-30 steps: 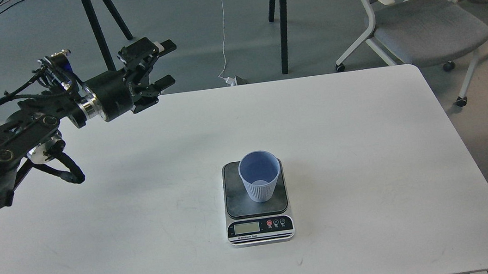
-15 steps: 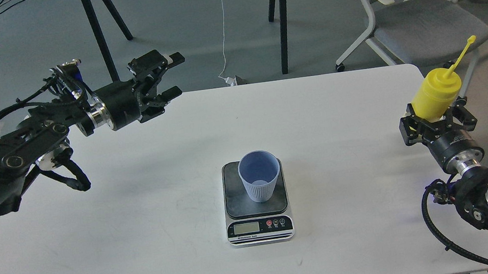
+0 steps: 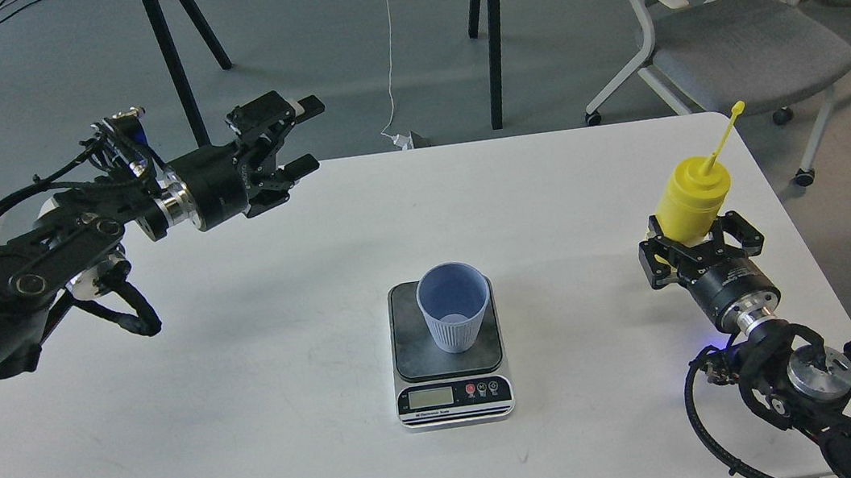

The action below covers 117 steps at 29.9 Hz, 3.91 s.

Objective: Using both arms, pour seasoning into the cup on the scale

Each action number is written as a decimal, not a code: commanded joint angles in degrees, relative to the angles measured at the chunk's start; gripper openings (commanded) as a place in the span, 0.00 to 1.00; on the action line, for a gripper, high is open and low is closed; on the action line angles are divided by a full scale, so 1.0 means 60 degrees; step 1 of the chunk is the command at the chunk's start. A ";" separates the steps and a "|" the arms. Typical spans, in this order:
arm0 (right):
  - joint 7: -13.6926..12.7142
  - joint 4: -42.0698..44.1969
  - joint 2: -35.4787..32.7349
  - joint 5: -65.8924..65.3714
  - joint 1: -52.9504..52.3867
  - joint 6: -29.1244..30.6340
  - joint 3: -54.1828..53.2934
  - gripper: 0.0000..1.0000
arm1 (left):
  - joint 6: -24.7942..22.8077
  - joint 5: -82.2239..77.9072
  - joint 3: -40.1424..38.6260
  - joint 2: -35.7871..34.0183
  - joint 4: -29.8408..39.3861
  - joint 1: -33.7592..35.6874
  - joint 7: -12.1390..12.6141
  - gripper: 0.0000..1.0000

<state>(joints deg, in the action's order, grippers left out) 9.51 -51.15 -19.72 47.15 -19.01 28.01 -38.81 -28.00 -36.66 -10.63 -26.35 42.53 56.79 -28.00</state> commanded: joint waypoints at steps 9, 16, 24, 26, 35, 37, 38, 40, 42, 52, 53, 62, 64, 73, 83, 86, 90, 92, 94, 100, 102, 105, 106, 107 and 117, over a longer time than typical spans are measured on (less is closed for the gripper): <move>-0.0017 0.0747 0.0796 -0.0314 0.0004 -0.0001 0.0067 0.06 | 0.0000 -0.0013 0.0000 -0.0106 0.0001 -0.0016 0.0000 1.00; -0.0017 0.0747 0.0796 -0.0606 0.0019 -0.0001 0.0097 0.12 | 0.0000 -0.0013 -0.0015 -0.0077 0.0001 -0.0075 0.0000 1.00; 0.0012 0.0718 0.0782 -0.0812 0.0121 -0.0001 0.0097 0.29 | 0.0000 -0.0013 -0.0015 -0.0106 0.0001 -0.0089 0.0000 1.00; 0.0012 0.0659 0.0782 -0.0812 0.0180 -0.0001 0.0097 0.34 | 0.0000 -0.0013 -0.0015 -0.0106 0.0001 -0.0089 0.0000 1.00; 0.0027 0.0513 0.0767 -0.1046 0.0428 -0.0001 0.0053 0.64 | 0.0000 -0.0013 -0.0015 -0.0106 0.0001 -0.0089 0.0000 1.00; 0.0041 0.0265 0.0679 -0.1046 0.0473 -0.0001 0.0024 0.72 | 0.0000 -0.0013 -0.0015 -0.0106 0.0001 -0.0089 0.0000 0.99; 0.0041 0.0118 0.0664 -0.1046 0.0545 -0.0001 0.0009 0.76 | 0.0000 -0.0013 -0.0015 -0.0106 0.0001 -0.0089 0.0000 1.00; 0.0056 -0.0073 0.0635 -0.1061 0.0706 -0.0001 -0.0020 0.81 | 0.0000 -0.0014 -0.0015 -0.0106 0.0001 -0.0089 0.0000 1.00; 0.0056 -0.0146 0.0504 -0.1061 0.0780 -0.0001 -0.0021 0.88 | 0.0000 -0.0013 -0.0015 -0.0106 0.0001 -0.0119 0.0000 1.00; 0.0100 -0.1186 -0.0287 -0.1076 0.1468 -0.0001 -0.0152 0.94 | 0.0000 -0.0013 -0.0015 -0.0121 0.0001 -0.0133 0.0000 1.00; 0.0100 -0.1317 -0.0375 -0.1076 0.1585 -0.0001 -0.0196 0.94 | 0.0000 -0.0013 -0.0015 -0.0121 0.0001 -0.0133 0.0000 1.00; 0.0129 -0.2079 -0.1020 -0.1251 0.2332 -0.0001 -0.0343 0.97 | 0.0000 -0.0013 -0.0015 -0.0165 0.0001 -0.0133 0.0000 1.00; 0.0129 -0.2430 -0.1151 -0.1324 0.2566 -0.0001 -0.0328 0.97 | 0.0000 -0.0013 -0.0015 -0.0165 0.0001 -0.0133 0.0000 1.00; 0.0144 -0.4187 -0.2525 -0.1998 0.4104 -0.0001 -0.0869 0.97 | 0.0000 0.0001 -0.0030 -0.0150 0.0001 -0.0148 0.0000 1.00; 0.0305 -0.4719 -0.6758 -0.2042 0.6112 -0.0001 -0.4017 0.99 | 0.0000 0.0016 -0.0132 -0.0165 0.0001 -0.0163 0.0000 1.00; 0.0320 -0.4279 -0.7551 -0.2042 0.5792 -0.0001 -0.4895 0.99 | 0.0000 0.0031 -0.0380 -0.0165 0.0001 -0.0163 0.0000 1.00; 0.0203 -0.3358 -0.8401 -0.2275 0.3381 -0.0001 -0.4959 0.99 | 0.0000 0.0060 -0.0864 -0.0063 0.0001 -0.0104 0.0000 1.00; 0.0202 -0.2787 -0.8404 -0.2903 0.1800 -0.0001 -0.4433 0.99 | 0.0000 0.0074 -0.1200 -0.0019 0.0015 -0.0002 0.0000 1.00; 0.0202 -0.2244 -0.8112 -0.3650 0.0116 -0.0001 -0.3716 0.99 | 0.0000 0.0118 -0.1478 -0.0018 0.0030 0.0100 0.0000 1.00; 0.0232 -0.0751 -0.5726 -0.4649 -0.4298 -0.0001 -0.0787 0.99 | 0.0000 0.0162 -0.1963 0.0011 0.0016 0.0482 0.0000 1.00; 0.0246 0.0069 -0.4921 -0.4664 -0.4974 -0.0001 -0.0155 0.99 | 0.0000 0.0162 -0.2094 0.0011 0.0001 0.0511 0.0000 1.00; 0.0246 0.0964 -0.3895 -0.4679 -0.5196 -0.0001 0.0052 0.99 | 0.0000 0.0162 -0.2620 -0.0047 0.0001 0.0424 0.0000 1.00; 0.0246 0.1199 -0.3616 -0.4679 -0.5196 -0.0001 0.0067 0.99 | 0.0000 0.0177 -0.2898 -0.0091 0.0001 0.0365 0.0000 1.00; 0.0261 0.1375 -0.3425 -0.4679 -0.5182 -0.0001 0.0082 0.99 | 0.0000 0.0177 -0.3104 -0.0121 0.0001 0.0263 0.0000 1.00; 0.0320 0.1758 -0.2544 -0.4694 -0.4479 -0.0001 0.0082 0.99 | 0.0000 0.0250 -0.4628 -0.0443 0.0001 -0.0835 0.0000 1.00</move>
<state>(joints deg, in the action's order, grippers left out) 11.41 -40.61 -35.61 19.01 -46.99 28.00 -38.55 -27.99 -35.54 -36.14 -28.67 42.52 53.41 -28.00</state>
